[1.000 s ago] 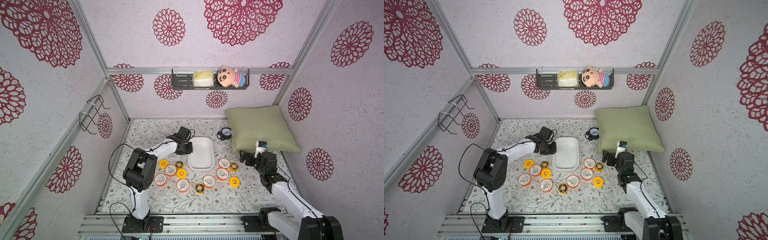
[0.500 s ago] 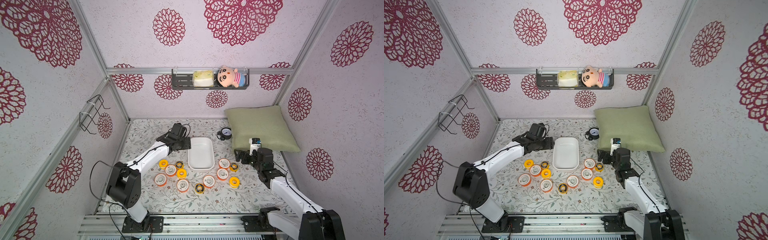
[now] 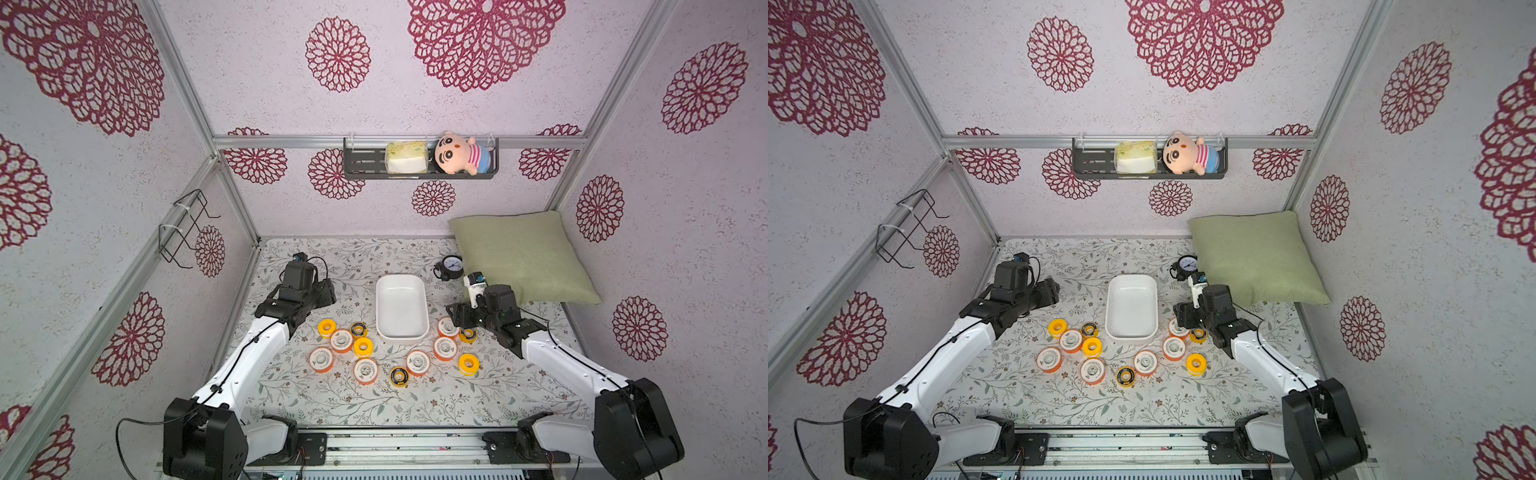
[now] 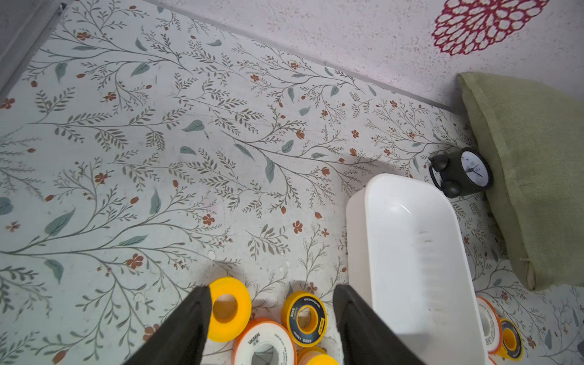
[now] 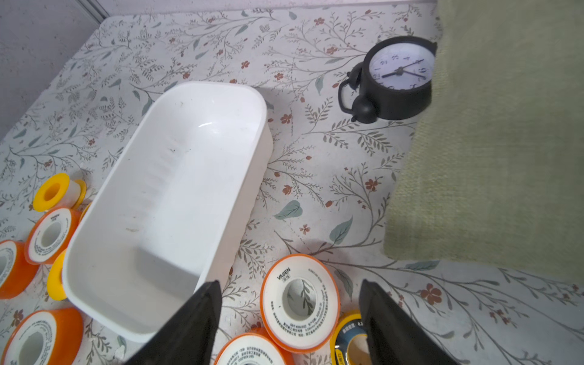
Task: Put the sealing tape into the storage box
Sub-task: Pick up the sealing tape at the center of the board.
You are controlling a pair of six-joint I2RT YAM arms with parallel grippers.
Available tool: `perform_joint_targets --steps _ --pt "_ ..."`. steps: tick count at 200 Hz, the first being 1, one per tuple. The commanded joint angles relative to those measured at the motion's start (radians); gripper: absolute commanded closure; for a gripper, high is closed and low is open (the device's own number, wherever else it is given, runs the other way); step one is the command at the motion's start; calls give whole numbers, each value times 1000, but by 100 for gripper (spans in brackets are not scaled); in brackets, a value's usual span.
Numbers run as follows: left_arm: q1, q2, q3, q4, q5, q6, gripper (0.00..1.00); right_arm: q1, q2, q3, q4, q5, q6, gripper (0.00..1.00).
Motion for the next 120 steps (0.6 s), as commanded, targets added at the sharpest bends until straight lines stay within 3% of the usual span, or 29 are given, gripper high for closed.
perform_joint_targets --steps 1,30,62,120 --pt "16 -26 -25 58 50 8 32 24 43 53 -63 19 -12 29" --pt "24 -24 -36 72 64 6 32 60 100 93 -100 38 -15 37" --pt "27 -17 -36 67 72 9 32 89 170 141 -148 40 -18 57" --pt "32 -18 -33 63 73 10 32 148 259 190 -206 118 -20 57"
